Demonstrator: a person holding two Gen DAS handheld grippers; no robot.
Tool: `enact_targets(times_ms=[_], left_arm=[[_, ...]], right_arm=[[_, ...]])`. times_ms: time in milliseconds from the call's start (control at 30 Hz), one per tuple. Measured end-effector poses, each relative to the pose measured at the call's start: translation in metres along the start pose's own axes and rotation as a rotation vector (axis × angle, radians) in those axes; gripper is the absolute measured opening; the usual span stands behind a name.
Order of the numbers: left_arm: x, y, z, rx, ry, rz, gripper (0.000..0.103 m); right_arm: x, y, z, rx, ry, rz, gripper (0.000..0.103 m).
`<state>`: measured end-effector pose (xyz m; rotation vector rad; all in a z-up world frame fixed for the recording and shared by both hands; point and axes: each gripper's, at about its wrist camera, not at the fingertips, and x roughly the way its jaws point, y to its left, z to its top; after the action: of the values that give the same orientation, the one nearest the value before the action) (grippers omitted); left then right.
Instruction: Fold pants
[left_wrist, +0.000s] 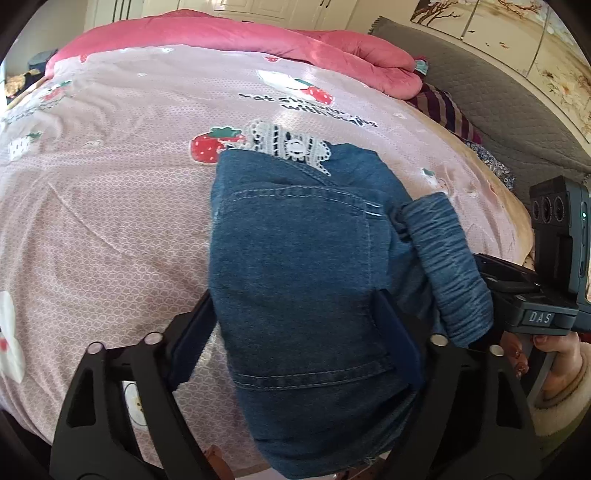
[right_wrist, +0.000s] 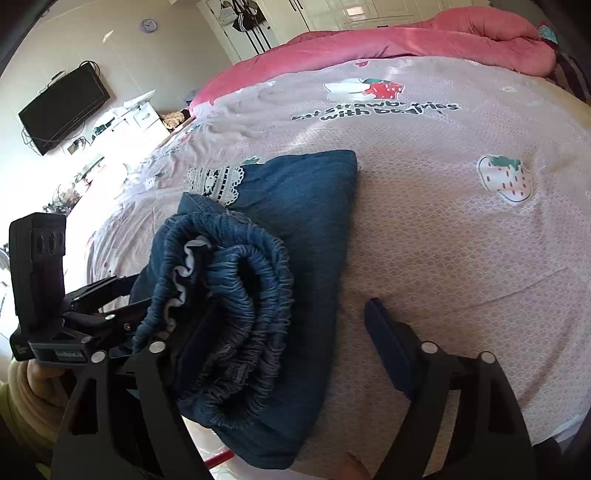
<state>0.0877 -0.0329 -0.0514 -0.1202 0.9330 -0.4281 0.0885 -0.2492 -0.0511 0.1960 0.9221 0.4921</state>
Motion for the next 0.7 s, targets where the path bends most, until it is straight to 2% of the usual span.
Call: enact_targets(times_ms=[33, 67, 133, 167, 200, 233, 433, 567, 633, 700], left_arm=[[0.0, -0.001, 0.0, -0.001, 0.0, 0.0, 0.067], [0.0, -0.003, 0.0, 0.002, 0.0, 0.004, 0.062], [-0.001, -0.005, 0.001, 0.005, -0.004, 0.0, 0.051], [-0.002, -0.006, 0.002, 0.006, -0.008, 0.005, 0.047], [-0.003, -0.008, 0.003, 0.01, -0.013, 0.009, 0.043], [-0.005, -0.008, 0.004, 0.011, -0.019, -0.001, 0.03], [-0.02, -0.011, 0.019, 0.016, -0.067, -0.013, 0.025], [-0.028, -0.012, 0.034, 0.03, -0.136, 0.025, 0.025], [-0.023, -0.01, 0.039, 0.04, -0.146, 0.052, 0.025], [-0.011, -0.004, 0.039, 0.022, -0.109, 0.059, 0.025]], right_arm=[[0.001, 0.001, 0.0, 0.006, 0.006, 0.02, 0.061], [0.003, 0.001, 0.0, 0.018, 0.011, 0.035, 0.058], [0.004, 0.002, 0.0, 0.027, 0.009, 0.065, 0.041], [0.003, 0.003, 0.0, 0.025, 0.005, 0.061, 0.04], [0.002, 0.006, 0.0, 0.014, -0.005, 0.052, 0.035], [-0.001, 0.01, 0.001, -0.003, -0.018, 0.041, 0.032], [-0.018, 0.036, 0.013, -0.135, -0.101, -0.009, 0.026], [-0.019, 0.041, 0.032, -0.155, -0.149, -0.019, 0.026], [-0.012, 0.037, 0.037, -0.149, -0.144, -0.025, 0.026], [0.003, 0.027, 0.039, -0.101, -0.097, -0.025, 0.026]])
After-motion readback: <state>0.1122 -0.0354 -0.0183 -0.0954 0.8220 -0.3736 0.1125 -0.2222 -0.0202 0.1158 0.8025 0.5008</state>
